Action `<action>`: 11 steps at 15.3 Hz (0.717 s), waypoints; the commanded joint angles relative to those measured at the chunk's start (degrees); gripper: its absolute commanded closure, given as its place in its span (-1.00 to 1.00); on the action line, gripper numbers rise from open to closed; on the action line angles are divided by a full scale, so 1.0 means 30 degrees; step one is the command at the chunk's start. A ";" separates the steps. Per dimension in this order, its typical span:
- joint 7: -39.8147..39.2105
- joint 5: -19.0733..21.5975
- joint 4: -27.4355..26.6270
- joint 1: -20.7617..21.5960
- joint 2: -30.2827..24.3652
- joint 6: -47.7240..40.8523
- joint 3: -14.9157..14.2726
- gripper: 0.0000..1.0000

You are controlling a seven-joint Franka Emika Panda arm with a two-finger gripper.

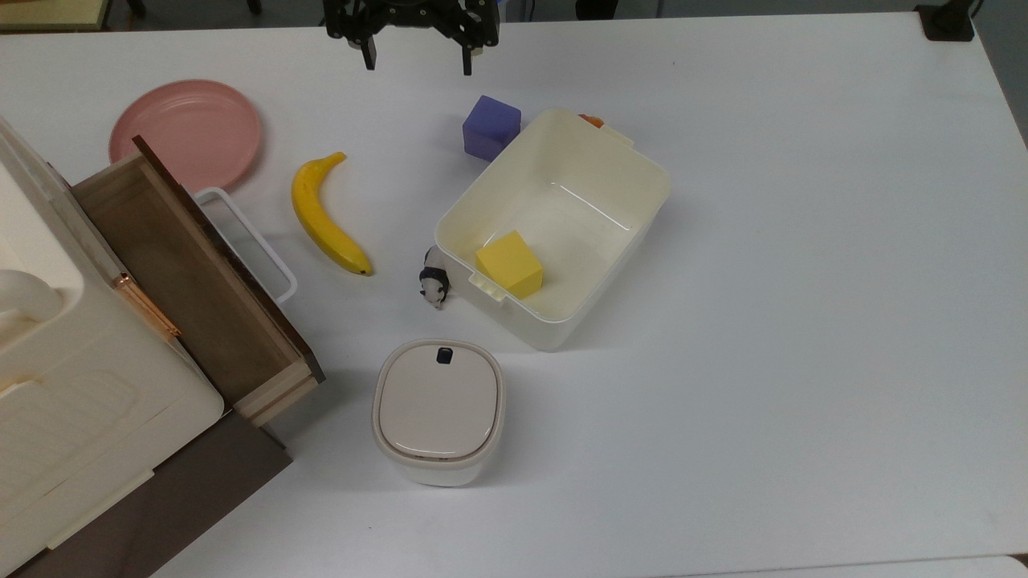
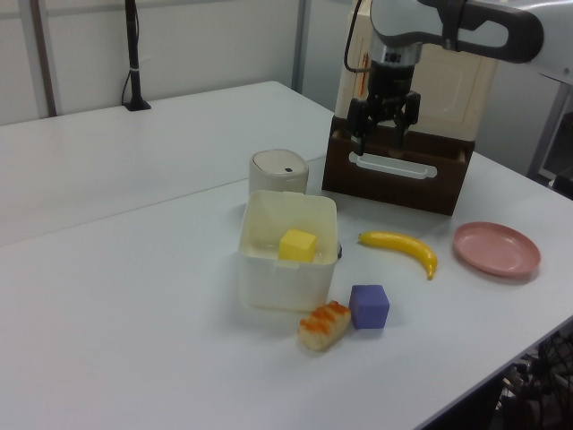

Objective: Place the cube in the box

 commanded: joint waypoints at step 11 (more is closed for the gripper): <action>-0.2224 0.0122 -0.0960 0.0713 -0.0103 0.0073 0.0153 -1.00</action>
